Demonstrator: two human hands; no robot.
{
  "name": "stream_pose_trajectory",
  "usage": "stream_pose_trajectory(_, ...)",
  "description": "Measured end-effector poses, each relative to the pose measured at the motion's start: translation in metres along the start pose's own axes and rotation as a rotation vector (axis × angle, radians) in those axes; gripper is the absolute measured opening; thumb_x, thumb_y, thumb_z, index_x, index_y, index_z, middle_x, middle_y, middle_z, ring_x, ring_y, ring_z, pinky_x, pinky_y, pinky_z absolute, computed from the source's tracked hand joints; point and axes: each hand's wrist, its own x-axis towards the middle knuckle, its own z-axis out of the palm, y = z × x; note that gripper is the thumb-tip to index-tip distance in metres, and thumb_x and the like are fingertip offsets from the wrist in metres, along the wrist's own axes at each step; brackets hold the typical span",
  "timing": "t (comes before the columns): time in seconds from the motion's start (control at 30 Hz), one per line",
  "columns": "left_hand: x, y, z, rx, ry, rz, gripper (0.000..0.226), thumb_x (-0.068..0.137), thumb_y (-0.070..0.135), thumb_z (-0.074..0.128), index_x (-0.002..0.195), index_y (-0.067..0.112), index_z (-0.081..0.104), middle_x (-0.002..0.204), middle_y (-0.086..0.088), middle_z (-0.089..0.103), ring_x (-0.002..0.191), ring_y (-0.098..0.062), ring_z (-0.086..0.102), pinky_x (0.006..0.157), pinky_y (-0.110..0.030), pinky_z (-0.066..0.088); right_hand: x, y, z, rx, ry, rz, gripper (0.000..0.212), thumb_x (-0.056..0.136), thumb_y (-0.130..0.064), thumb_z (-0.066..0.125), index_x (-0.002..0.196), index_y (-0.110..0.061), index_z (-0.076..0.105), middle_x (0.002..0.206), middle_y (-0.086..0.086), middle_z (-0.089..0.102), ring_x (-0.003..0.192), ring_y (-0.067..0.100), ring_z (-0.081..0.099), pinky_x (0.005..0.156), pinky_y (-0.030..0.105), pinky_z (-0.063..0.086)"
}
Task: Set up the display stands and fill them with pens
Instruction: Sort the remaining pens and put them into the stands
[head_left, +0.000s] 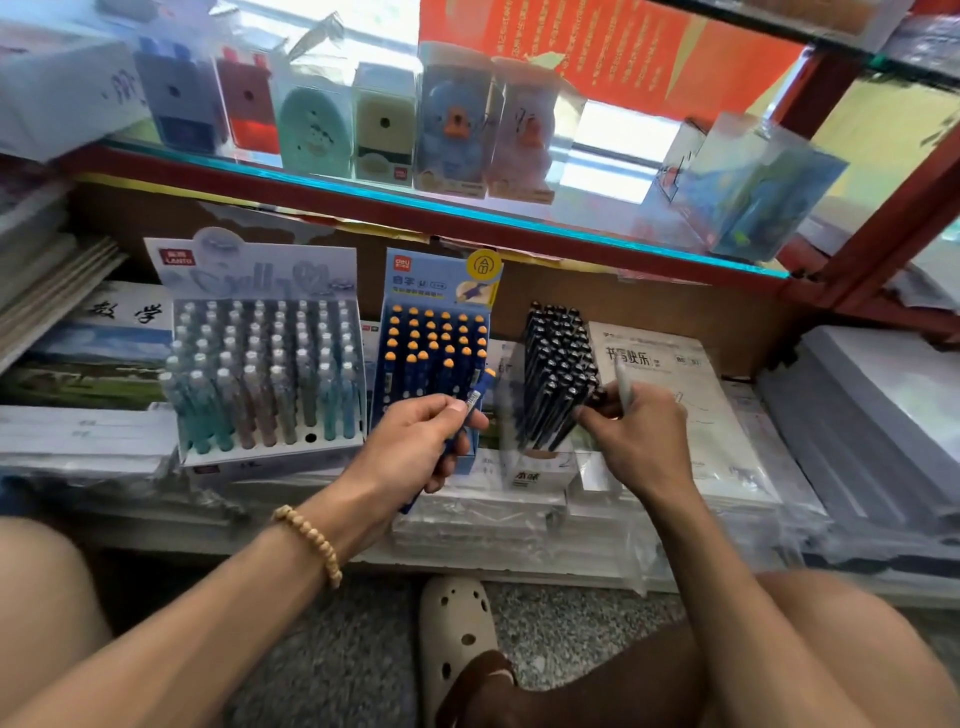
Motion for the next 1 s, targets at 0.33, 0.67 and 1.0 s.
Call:
stream_pose_trajectory(0.33,-0.002,0.000,0.001,0.010,-0.021,0.051,0.026,0.101,0.027,0.052,0.097,0.007,0.068,0.069,0.001,0.051,0.055,-0.008,0.043,0.046,-0.019,0.033,-0.006,-0.012,-0.009,0.014,0.017,-0.040,0.011,0.084,-0.024,0.074,0.077,-0.016,0.071,0.069,-0.006,0.067,0.063,0.003,0.062,0.057,0.016,0.046)
stream_pose_trajectory(0.67,-0.008,0.008,-0.007,-0.040,0.136,0.212,0.011,0.084,0.026,0.073,0.085,0.015,0.072,0.064,0.008,0.064,0.048,0.004,0.052,0.049,-0.008,0.038,-0.024,-0.067,-0.008,-0.017,-0.721,-0.262,0.029,0.104,-0.024,0.046,0.081,-0.013,0.060,0.066,-0.002,0.053,0.056,0.010,0.046,0.055,0.033,0.040)
stream_pose_trajectory(1.0,-0.020,-0.004,-0.047,0.057,0.241,0.164,0.004,0.084,0.011,0.075,0.086,0.007,0.074,0.051,0.014,0.059,0.040,0.005,0.048,0.043,-0.006,0.034,-0.029,-0.095,0.038,-0.163,-0.863,-0.507,0.022,0.095,-0.029,0.063,0.076,-0.022,0.057,0.063,-0.005,0.053,0.053,0.007,0.046,0.054,0.031,0.037)
